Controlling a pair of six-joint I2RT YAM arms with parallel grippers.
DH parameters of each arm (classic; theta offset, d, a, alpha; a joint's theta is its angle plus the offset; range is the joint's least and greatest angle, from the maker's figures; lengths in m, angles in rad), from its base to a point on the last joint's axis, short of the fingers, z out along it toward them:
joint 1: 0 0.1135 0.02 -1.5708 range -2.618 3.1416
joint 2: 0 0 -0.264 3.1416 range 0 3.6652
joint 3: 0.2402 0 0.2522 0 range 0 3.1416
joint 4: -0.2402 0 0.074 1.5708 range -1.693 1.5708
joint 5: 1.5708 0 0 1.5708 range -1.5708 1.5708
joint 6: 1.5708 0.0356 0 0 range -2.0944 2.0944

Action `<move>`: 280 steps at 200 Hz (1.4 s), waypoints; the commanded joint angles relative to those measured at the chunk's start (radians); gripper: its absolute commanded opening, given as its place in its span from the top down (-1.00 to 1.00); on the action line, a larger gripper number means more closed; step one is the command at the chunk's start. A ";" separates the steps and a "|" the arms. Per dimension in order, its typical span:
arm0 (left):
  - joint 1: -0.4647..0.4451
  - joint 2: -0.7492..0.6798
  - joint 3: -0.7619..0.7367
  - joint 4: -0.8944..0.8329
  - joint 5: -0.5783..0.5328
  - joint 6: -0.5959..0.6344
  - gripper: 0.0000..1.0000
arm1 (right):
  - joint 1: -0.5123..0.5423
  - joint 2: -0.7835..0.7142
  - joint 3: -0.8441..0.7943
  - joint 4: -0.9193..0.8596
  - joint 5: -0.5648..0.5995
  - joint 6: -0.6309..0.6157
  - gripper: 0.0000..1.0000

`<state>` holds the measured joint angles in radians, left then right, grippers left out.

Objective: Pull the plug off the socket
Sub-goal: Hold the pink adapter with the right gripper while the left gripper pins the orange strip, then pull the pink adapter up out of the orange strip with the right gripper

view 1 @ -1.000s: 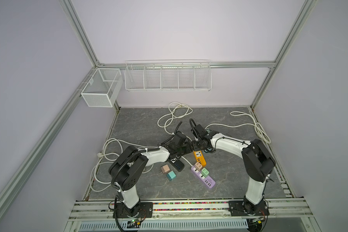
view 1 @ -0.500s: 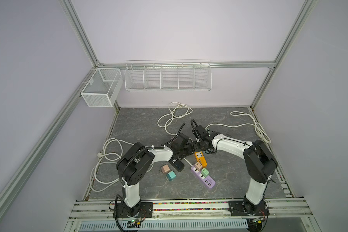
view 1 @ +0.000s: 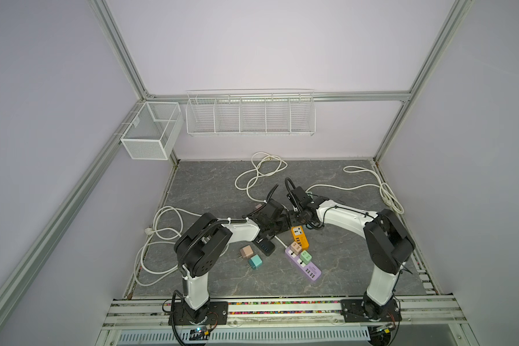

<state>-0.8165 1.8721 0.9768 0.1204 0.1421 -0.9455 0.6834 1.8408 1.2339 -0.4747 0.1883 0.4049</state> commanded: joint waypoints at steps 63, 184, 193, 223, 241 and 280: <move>-0.023 0.043 -0.038 -0.045 -0.043 -0.027 0.22 | 0.004 -0.054 -0.002 0.009 -0.002 0.006 0.48; -0.026 0.034 -0.027 -0.051 -0.044 -0.026 0.26 | -0.011 -0.102 -0.024 0.004 0.010 0.009 0.53; -0.027 0.035 -0.026 -0.051 -0.044 -0.026 0.26 | -0.009 -0.108 -0.026 0.006 0.007 0.011 0.53; -0.028 0.027 -0.015 -0.059 -0.041 -0.024 0.27 | -0.005 -0.113 -0.030 0.009 -0.005 0.015 0.54; -0.028 0.014 -0.006 -0.068 -0.042 -0.012 0.27 | -0.007 -0.136 -0.040 0.008 0.005 0.020 0.54; -0.028 -0.026 0.023 -0.085 -0.046 0.018 0.26 | -0.009 -0.210 -0.072 0.012 -0.015 0.041 0.54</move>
<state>-0.8383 1.8683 0.9756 0.1226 0.1200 -0.9565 0.6800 1.7103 1.1893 -0.4709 0.1867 0.4183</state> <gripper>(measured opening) 0.367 0.306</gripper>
